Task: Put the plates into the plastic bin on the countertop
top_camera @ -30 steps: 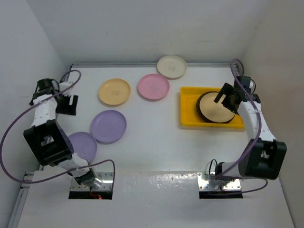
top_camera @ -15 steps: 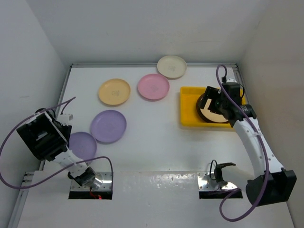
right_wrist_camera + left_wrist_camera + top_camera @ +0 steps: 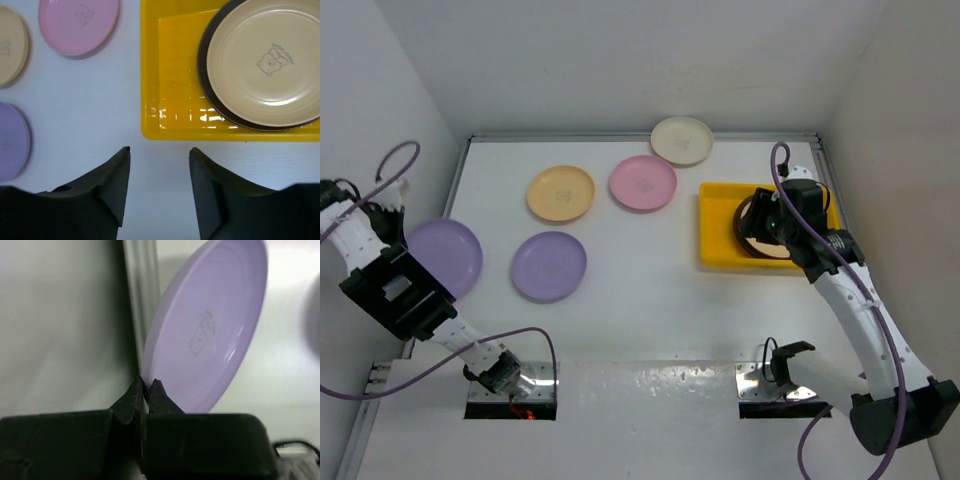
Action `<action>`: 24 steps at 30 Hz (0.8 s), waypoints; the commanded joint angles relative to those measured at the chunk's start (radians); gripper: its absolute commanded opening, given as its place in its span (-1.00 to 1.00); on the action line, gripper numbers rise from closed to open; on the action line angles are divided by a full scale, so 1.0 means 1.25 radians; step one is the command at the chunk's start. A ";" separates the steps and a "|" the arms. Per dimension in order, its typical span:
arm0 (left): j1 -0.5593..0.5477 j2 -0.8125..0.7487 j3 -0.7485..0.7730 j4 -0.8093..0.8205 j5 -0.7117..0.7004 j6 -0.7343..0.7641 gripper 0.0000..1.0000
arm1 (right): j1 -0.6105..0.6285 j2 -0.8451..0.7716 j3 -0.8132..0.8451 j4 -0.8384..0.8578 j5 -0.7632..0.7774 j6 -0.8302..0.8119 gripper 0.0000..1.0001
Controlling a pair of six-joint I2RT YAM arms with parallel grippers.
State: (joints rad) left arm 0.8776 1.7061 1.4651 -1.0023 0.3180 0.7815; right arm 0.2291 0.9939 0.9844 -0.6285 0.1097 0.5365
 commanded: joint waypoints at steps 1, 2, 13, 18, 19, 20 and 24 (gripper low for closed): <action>-0.083 -0.123 0.194 -0.117 0.202 -0.043 -1.00 | 0.058 0.010 0.055 0.017 0.009 0.009 -0.08; -0.113 -0.139 0.221 -0.117 0.226 -0.067 -1.00 | 0.071 0.018 0.064 0.036 0.019 0.014 -0.08; -0.687 -0.183 0.276 -0.011 0.186 -0.388 -1.00 | 0.315 0.160 0.227 0.167 0.072 -0.002 0.46; -0.900 -0.148 0.253 -0.011 0.083 -0.408 -1.00 | 0.387 0.244 0.284 0.189 0.118 -0.030 0.62; -0.920 -0.148 0.253 -0.011 0.069 -0.408 -1.00 | 0.395 0.265 0.286 0.186 0.116 -0.028 0.55; -0.938 -0.140 0.245 -0.011 0.047 -0.399 -1.00 | 0.398 0.277 0.285 0.189 0.099 -0.027 0.50; -0.999 -0.133 0.245 -0.011 0.024 -0.391 -1.00 | 0.430 0.314 0.259 0.200 0.122 -0.016 0.30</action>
State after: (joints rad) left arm -0.3466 1.5665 1.7557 -1.0283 0.3916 0.3115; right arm 0.7410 1.3682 1.3098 -0.4187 0.2195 0.5190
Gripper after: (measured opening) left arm 0.002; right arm 0.657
